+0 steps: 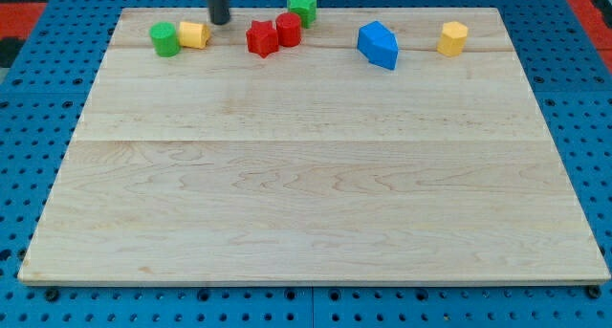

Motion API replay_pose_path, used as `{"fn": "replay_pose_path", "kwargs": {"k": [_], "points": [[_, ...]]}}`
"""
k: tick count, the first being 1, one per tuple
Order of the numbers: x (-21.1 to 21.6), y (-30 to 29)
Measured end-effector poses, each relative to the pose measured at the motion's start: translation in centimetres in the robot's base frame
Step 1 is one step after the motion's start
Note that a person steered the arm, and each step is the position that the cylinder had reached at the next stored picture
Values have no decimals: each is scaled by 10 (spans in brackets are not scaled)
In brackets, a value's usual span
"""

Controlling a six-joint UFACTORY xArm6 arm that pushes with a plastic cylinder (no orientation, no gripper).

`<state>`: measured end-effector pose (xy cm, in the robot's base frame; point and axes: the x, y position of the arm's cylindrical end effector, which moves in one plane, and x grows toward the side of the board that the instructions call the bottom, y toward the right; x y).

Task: Put the yellow heart at the bottom right side of triangle

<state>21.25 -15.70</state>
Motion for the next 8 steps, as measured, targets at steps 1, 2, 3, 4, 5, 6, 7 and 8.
{"fn": "replay_pose_path", "kwargs": {"k": [1,2,3,4,5,6,7,8], "points": [[13,-29],[65,-4],[88,-16],[97,11],[105,118],[121,162],[151,152],[165,222]]}}
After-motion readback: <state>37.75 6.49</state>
